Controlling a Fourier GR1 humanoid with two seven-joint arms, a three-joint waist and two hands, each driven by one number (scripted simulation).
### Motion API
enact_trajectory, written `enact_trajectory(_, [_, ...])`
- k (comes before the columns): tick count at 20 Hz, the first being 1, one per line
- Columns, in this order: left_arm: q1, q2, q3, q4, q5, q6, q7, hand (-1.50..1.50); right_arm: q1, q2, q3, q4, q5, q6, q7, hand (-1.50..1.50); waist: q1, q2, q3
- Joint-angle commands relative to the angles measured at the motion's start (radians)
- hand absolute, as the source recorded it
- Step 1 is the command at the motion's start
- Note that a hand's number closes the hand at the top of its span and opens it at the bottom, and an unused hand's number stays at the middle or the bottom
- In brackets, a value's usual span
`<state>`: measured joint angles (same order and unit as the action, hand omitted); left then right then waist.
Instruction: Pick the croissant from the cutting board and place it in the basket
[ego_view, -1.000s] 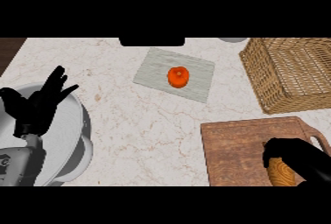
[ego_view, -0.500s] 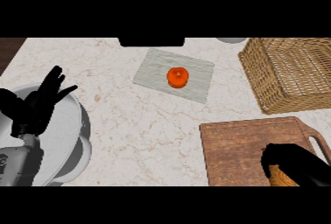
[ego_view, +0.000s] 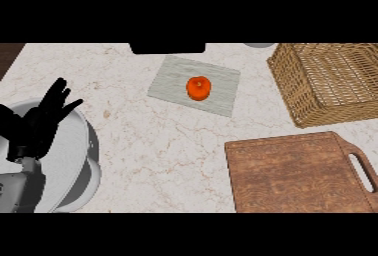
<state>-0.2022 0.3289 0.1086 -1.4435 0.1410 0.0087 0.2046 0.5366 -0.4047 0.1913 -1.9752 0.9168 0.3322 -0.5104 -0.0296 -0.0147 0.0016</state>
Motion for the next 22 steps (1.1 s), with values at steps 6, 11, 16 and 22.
enact_trajectory(6, [0.055, -0.027, -0.030, -0.037, -0.030, 0.034, 0.048, 0.00, 0.249, 0.086, -0.063, -0.332, -0.421, 0.095, -0.130, 1.50, 0.002, 0.009, -0.002])
enact_trajectory(11, [0.022, -0.008, -0.005, 0.026, -0.027, 0.018, 0.027, 0.00, 0.393, 0.085, -0.252, -0.571, -0.610, 0.134, -0.044, 1.50, -0.006, 0.014, -0.003])
enact_trajectory(16, [0.043, -0.019, -0.025, -0.003, -0.031, 0.007, 0.016, 0.00, 0.280, 0.110, -0.388, -0.634, -0.764, 0.132, 0.138, 1.50, 0.027, 0.021, -0.005])
enact_trajectory(22, [0.005, -0.016, -0.018, 0.029, -0.015, -0.015, 0.015, 0.00, 0.097, 0.058, -0.520, -0.625, -0.923, 0.064, 0.355, 1.50, 0.046, 0.027, -0.006])
